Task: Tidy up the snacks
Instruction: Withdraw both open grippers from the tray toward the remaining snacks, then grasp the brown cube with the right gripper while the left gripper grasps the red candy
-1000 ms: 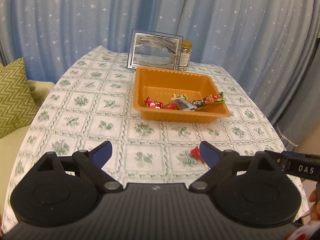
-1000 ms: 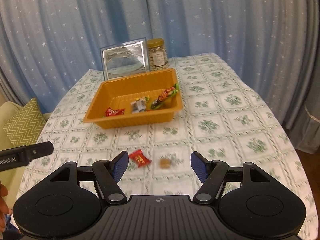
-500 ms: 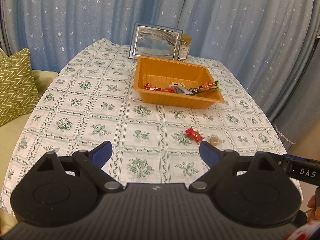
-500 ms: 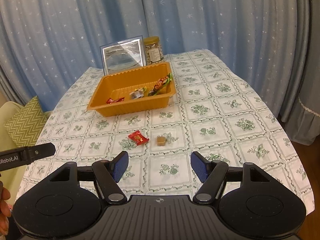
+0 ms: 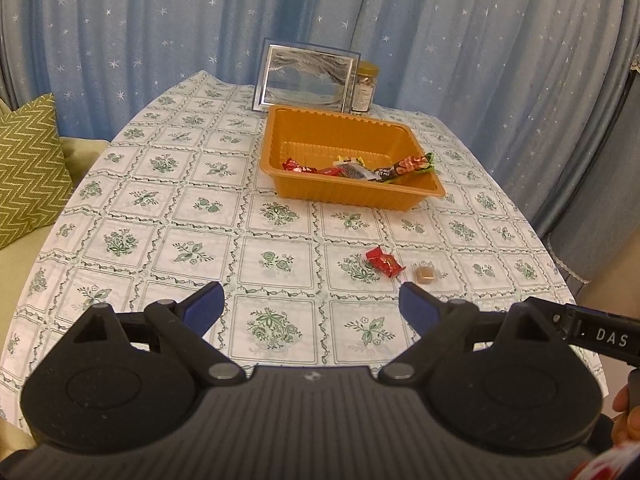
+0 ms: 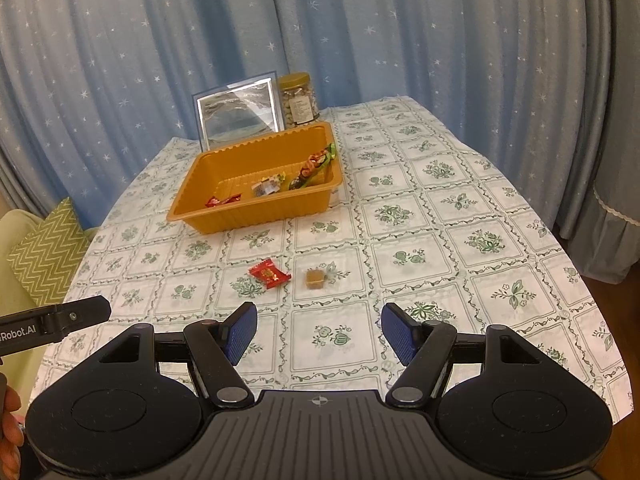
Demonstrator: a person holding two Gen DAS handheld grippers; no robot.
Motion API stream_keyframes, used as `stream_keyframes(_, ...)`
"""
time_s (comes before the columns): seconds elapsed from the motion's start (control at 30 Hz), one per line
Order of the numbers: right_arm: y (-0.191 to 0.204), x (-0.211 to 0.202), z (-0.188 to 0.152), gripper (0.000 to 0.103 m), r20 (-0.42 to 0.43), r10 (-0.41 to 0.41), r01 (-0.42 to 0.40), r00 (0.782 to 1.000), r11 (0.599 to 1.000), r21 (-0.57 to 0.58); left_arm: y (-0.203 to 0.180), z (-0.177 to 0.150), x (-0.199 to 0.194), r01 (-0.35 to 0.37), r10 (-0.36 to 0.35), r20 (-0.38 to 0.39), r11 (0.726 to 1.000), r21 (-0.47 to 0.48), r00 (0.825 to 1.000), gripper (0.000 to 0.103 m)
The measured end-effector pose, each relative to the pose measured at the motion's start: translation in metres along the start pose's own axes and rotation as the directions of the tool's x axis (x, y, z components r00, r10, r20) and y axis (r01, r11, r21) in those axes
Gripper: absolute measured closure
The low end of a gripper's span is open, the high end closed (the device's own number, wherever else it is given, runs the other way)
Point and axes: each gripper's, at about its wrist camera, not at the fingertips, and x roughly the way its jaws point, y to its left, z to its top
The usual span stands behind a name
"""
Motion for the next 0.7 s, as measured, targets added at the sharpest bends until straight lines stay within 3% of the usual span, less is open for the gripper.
stream_keyframes(0.47,-0.003,0.069,-0.002,0.035,-0.026,0.001,-0.002,1.000,1.000,-0.023,0.001,0.002,0.064,-0.005,0.005,-0.042,1.000,0.001,0.999,0.010)
stream_keyframes(0.53,-0.003,0.082,-0.001,0.043,-0.032,0.007,-0.008,0.999,0.999,-0.033,0.002,0.003,0.074,-0.003,0.003,-0.051,1.000,-0.004,0.999,0.010)
stream_keyframes(0.7,0.000,0.116,0.001,0.049,-0.046,0.007,-0.010,0.999,0.998,-0.058,0.005,0.004,0.096,-0.003,0.002,-0.069,1.000,-0.016,0.998,0.010)
